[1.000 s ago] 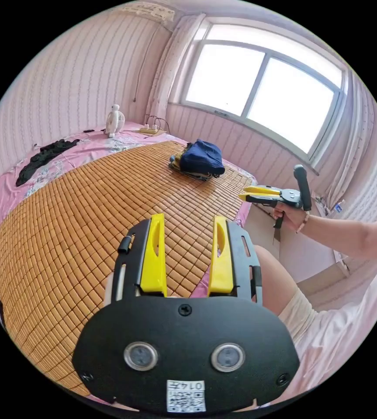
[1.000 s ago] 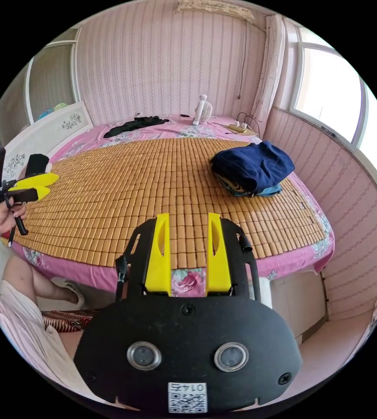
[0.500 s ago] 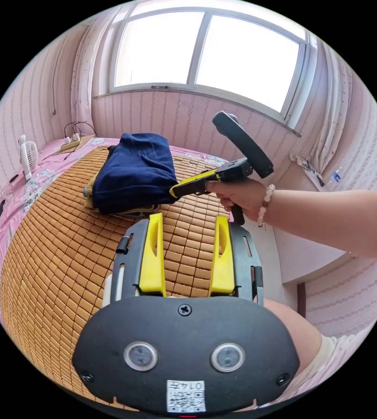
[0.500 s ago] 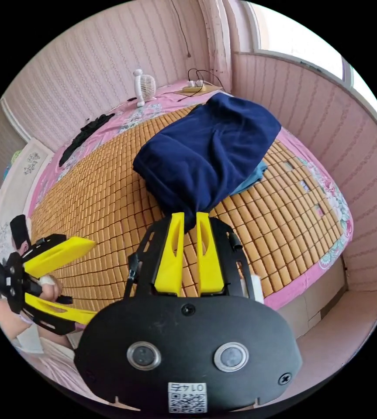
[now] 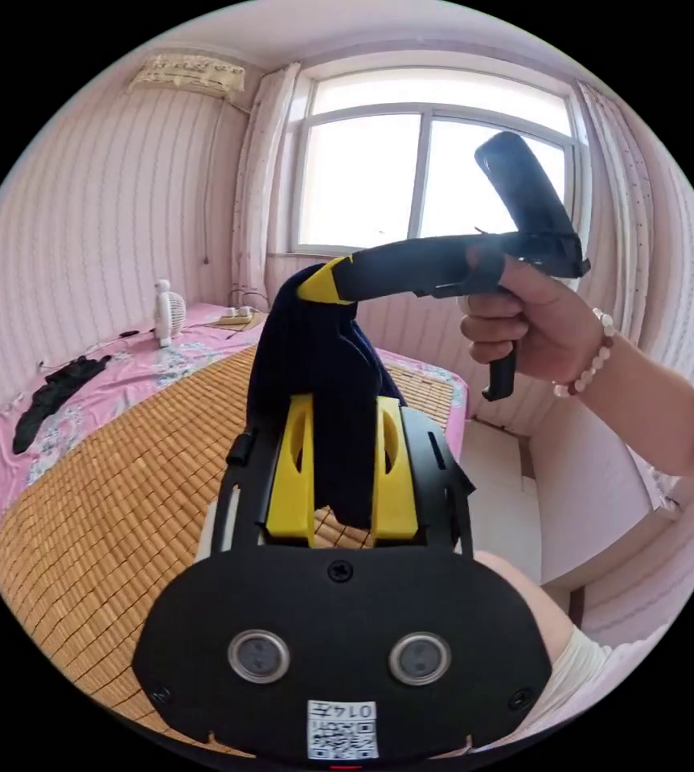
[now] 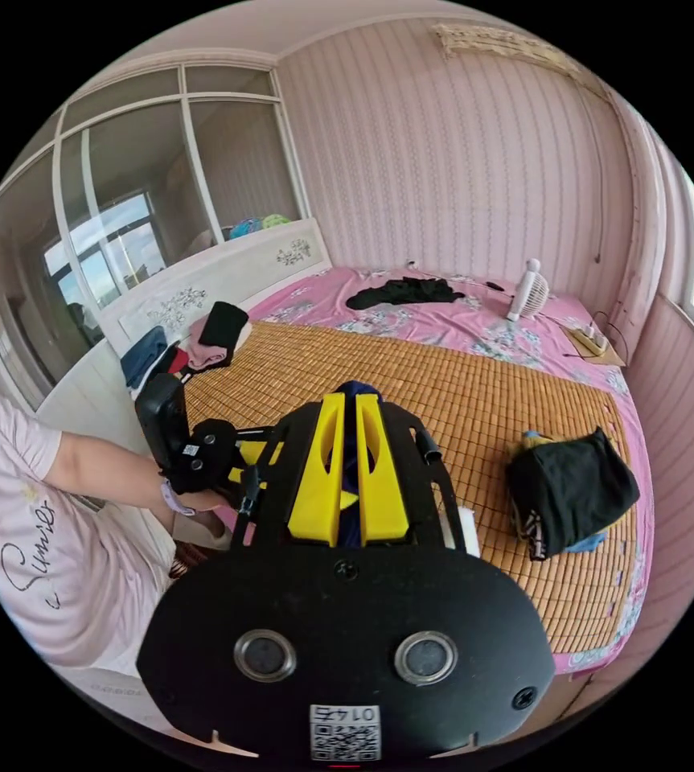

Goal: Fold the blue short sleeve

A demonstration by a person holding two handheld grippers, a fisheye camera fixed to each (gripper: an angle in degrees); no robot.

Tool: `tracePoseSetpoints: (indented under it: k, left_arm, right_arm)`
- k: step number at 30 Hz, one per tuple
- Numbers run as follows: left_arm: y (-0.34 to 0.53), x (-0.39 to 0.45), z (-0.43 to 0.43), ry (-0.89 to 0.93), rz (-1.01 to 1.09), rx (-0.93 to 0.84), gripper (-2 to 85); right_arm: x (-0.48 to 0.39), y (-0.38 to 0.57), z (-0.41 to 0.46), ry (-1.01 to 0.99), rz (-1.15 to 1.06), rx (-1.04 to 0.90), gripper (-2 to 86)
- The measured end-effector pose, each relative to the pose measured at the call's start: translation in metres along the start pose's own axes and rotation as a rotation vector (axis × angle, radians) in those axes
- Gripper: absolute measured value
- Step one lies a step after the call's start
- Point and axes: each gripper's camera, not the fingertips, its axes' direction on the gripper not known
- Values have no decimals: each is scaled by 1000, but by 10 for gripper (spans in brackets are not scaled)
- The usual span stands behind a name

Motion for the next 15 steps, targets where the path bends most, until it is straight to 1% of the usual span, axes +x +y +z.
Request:
tracePoseSetpoints:
  k: [1,2,4,6,8,9,10,11,13,15]
  left_arm:
    - [11,-11,-28,-82,20,-11,35]
    - [16,-16,-43,-127,32,-8,25]
    - [34,-41,-106,-277,44,29,4]
    - [47,-62,-154,-315,25,69,-1]
    - [66,-81,-195,-289,-1,72,-4]
    - [84,-93,-219,-265,-53,46,-6]
    - [107,-105,-238,-251,-122,13,-8]
    - [121,-110,-245,-250,-162,-3,-8]
    - [187,-129,-264,-244,-288,-80,-8]
    - [236,-142,-268,-219,-408,-167,-7]
  right_arm:
    - [-9,-6,6,-18,-11,16,14]
    - [-25,-17,14,-57,-17,65,14]
    - [-46,-30,23,-131,-3,151,14]
    - [-68,-33,34,-193,27,235,15]
    - [-81,-20,47,-202,72,261,15]
    - [-87,-4,61,-201,122,245,16]
    - [-89,6,70,-203,152,225,16]
    - [-91,30,92,-210,223,163,18]
    - [-90,75,138,-206,331,8,20]
    - [-85,138,197,-156,493,-256,23]
